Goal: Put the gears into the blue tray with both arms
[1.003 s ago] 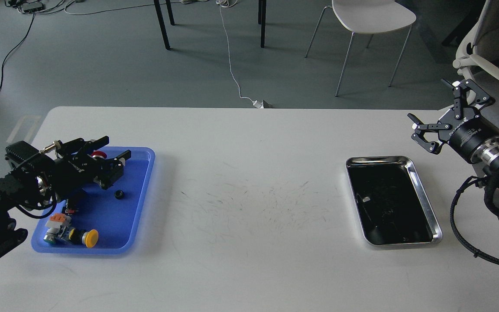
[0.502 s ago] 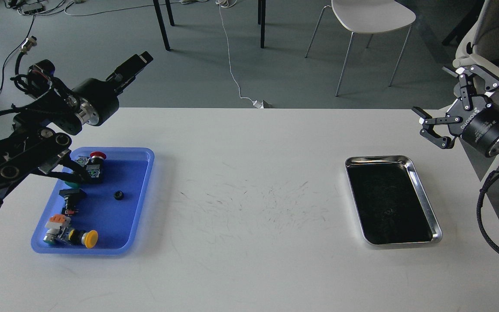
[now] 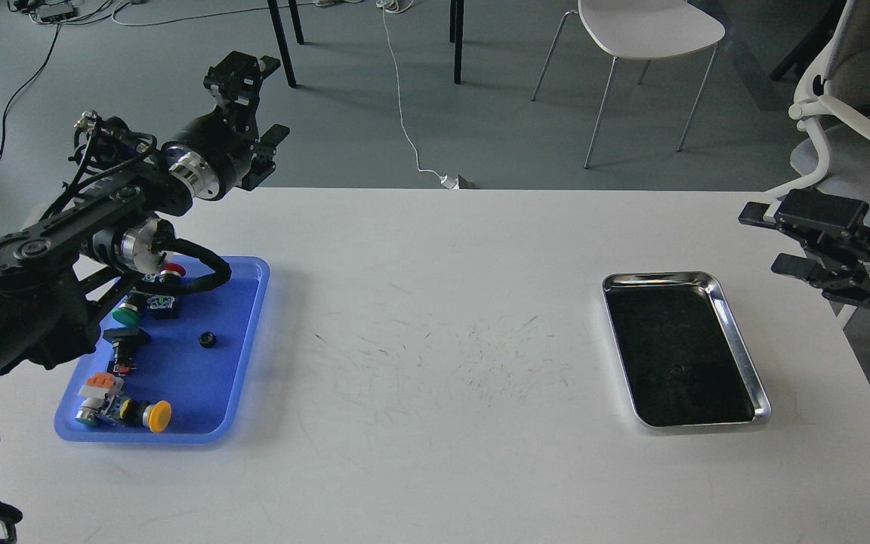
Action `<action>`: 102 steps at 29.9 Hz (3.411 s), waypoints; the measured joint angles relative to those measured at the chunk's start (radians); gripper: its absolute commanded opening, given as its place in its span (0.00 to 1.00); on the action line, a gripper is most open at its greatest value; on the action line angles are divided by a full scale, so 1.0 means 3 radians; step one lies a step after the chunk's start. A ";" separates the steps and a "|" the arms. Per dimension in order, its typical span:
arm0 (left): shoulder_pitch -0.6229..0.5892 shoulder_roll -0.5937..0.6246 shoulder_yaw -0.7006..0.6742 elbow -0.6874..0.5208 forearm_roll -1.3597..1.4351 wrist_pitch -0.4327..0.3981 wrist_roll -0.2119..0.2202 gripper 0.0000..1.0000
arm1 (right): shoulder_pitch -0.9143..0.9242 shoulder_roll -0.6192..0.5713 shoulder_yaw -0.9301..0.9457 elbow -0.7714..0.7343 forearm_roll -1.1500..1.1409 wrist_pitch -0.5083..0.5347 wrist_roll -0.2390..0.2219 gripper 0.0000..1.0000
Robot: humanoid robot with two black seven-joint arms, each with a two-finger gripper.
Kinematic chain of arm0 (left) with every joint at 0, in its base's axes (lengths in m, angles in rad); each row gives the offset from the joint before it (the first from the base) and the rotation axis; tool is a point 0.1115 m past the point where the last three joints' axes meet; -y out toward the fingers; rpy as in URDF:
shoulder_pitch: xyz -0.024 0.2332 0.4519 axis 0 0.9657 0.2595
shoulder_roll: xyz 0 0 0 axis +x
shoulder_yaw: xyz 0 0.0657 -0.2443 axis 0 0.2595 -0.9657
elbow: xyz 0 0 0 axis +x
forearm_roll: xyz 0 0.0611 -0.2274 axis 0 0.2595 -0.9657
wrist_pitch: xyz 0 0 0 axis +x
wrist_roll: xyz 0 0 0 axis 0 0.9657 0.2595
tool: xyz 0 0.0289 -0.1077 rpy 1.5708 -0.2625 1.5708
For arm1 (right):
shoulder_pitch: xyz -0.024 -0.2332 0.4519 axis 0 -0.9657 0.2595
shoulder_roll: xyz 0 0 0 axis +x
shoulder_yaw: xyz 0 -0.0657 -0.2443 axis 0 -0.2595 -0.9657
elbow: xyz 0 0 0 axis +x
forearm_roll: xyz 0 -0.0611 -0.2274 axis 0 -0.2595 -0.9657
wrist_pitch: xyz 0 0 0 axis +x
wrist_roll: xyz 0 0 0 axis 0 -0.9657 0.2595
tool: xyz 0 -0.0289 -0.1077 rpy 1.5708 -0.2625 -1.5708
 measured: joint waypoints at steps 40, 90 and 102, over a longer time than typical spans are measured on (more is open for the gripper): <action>0.0004 0.0065 -0.0015 -0.0041 0.0000 0.0005 -0.0132 0.98 | 0.1293 0.2024 -0.2494 -0.1569 -0.0876 0.0157 -0.0202 0.84; 0.0002 0.0129 -0.0019 -0.0061 0.0000 0.0007 -0.0135 0.98 | 0.1511 0.2078 -0.2711 -0.1728 -0.0938 0.0279 -0.0214 0.97; 0.0002 0.0126 -0.0019 -0.0061 0.0000 0.0002 -0.0135 0.98 | 0.1482 0.2219 -0.2707 -0.1898 -0.0942 0.0268 -0.0215 0.96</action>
